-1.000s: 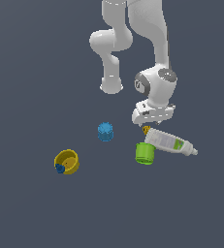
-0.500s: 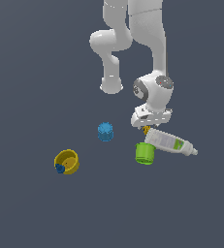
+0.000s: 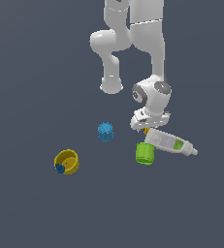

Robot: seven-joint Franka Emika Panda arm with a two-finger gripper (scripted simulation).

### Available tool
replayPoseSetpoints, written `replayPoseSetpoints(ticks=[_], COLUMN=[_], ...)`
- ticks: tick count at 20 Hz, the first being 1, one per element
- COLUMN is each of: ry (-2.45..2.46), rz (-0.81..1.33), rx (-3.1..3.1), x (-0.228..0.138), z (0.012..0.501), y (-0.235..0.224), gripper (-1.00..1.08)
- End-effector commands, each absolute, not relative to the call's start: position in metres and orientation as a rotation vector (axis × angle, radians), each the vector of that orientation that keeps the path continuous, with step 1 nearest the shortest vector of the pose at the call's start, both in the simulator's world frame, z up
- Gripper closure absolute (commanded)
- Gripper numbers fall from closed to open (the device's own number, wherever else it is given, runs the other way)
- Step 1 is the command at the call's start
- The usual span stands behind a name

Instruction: Pick up a designated object from a clutter of objects.

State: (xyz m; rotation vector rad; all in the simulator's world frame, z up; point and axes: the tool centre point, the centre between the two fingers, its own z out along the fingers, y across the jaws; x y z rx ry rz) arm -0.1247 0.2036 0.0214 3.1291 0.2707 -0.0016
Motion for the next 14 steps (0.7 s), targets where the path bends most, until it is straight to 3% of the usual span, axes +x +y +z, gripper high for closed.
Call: replayPoseSetpoints(ticks=[1, 2, 3, 14], ry=[0.271, 0.270, 0.270, 0.270], rz=[0.000, 0.000, 0.000, -0.001], rx=[3.129, 3.130, 3.130, 3.130], x=[-0.1240, -0.1238, -0.1238, -0.1241], z=[0.0216, 0.0221, 0.0221, 0.0221], y=[0.2040, 0.2038, 0.2038, 0.2037], gripper=[-0.92, -0.92, 1.08, 1.08])
